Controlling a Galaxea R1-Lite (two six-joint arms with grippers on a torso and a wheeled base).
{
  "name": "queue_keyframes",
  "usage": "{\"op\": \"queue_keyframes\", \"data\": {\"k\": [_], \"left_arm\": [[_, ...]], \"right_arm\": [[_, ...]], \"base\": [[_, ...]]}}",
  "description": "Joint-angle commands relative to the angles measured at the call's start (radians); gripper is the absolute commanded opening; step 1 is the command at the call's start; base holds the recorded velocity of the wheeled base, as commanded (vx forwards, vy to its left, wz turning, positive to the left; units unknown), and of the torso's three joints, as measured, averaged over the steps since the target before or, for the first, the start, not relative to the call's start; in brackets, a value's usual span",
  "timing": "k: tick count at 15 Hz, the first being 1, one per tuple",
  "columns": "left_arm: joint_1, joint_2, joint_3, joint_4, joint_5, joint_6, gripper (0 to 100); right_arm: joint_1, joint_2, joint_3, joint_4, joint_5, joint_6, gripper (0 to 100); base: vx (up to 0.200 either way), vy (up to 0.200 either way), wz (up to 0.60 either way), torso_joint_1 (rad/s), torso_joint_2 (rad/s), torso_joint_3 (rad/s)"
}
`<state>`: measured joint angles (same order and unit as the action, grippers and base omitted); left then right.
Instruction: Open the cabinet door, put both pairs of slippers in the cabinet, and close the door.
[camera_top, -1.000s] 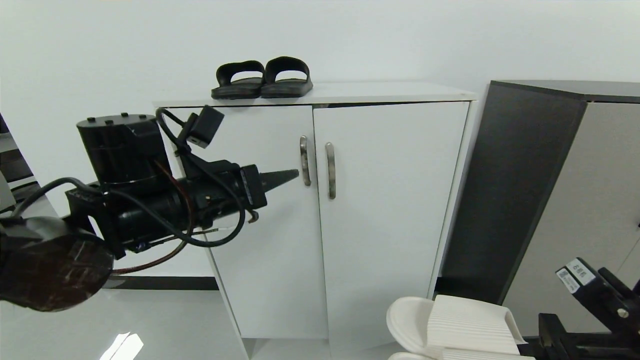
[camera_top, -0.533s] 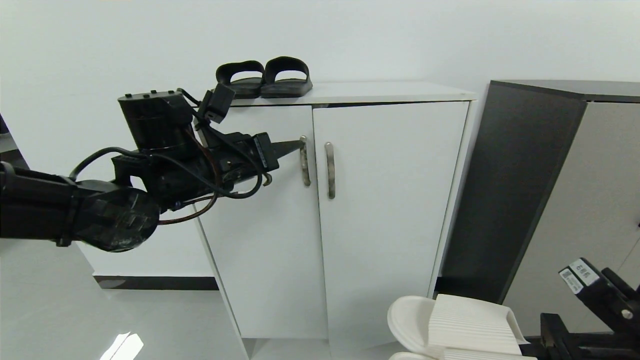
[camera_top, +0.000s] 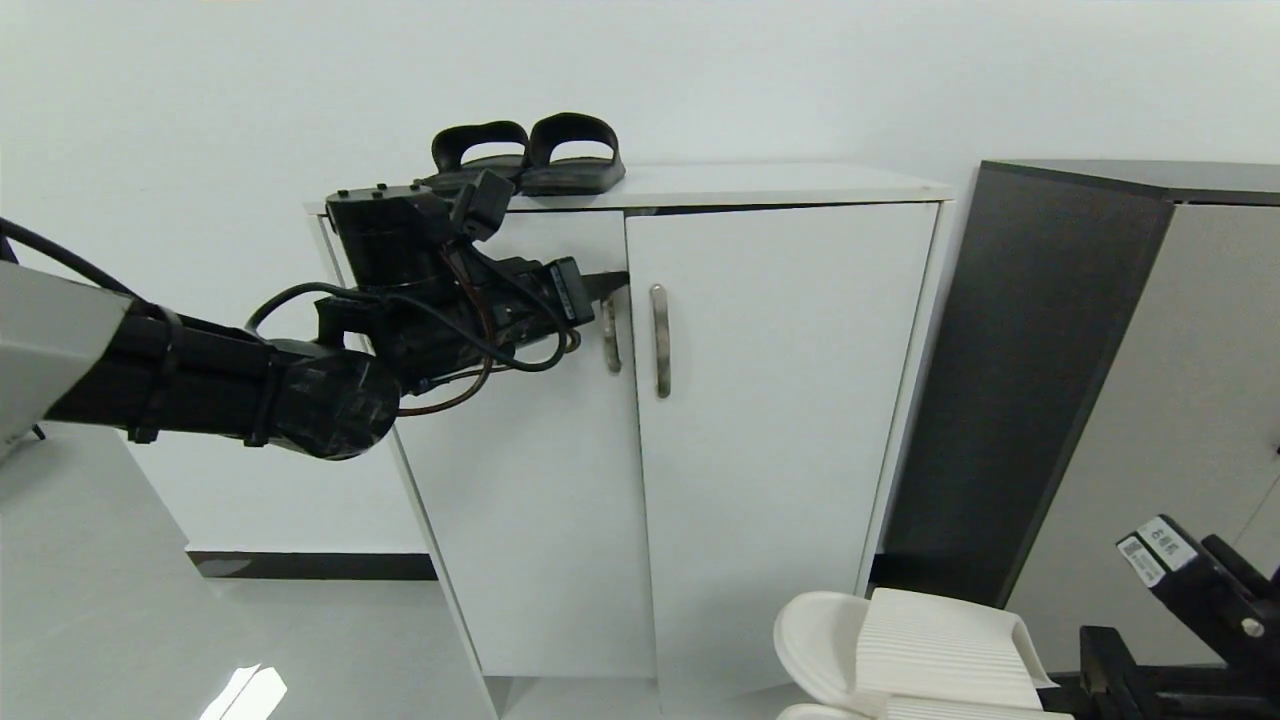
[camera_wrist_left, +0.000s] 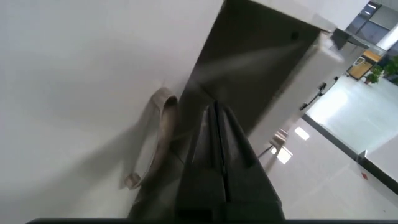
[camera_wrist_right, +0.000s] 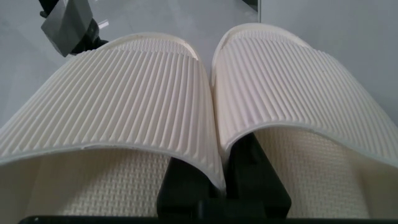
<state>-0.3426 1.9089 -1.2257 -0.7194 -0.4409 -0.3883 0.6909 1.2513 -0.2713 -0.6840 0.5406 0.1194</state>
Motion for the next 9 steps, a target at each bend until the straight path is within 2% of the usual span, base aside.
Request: {"op": "queue_keyframes", "data": {"k": [1,4,5,7,8,9], "left_arm": [[-0.012,0.027,-0.015,0.000,0.007,0.000,0],[-0.061,-0.007,0.022,-0.008,0.033,0.002,0],[-0.093,-0.028,0.048,-0.009,0.056,0.002,0],[-0.193,-0.097,0.143,-0.038,0.088,0.006,0],[-0.220,-0.107,0.158,-0.061,0.099,0.008,0],[-0.222,-0.110,0.161,-0.069,0.108,0.009,0]], "right_arm": [[0.007,0.004,0.000,0.000,0.001,0.000,0],[0.041,-0.009,0.012,0.001,0.001,0.000,0],[0.042,-0.015,0.018,0.001,0.001,0.000,0],[0.062,-0.030,0.029,0.001,0.001,0.000,0],[0.068,-0.032,0.030,0.001,0.001,0.000,0],[0.070,-0.032,0.032,0.001,0.001,-0.001,0]], "base": [[-0.200,0.000,0.00,0.002,0.00,-0.002],[-0.200,0.000,0.00,0.004,0.00,-0.002],[-0.200,0.000,0.00,-0.002,0.01,-0.002],[-0.200,0.000,0.00,0.000,0.00,0.005],[-0.200,0.000,0.00,0.002,0.00,-0.002],[-0.200,0.000,0.00,-0.002,0.01,0.012]]}}
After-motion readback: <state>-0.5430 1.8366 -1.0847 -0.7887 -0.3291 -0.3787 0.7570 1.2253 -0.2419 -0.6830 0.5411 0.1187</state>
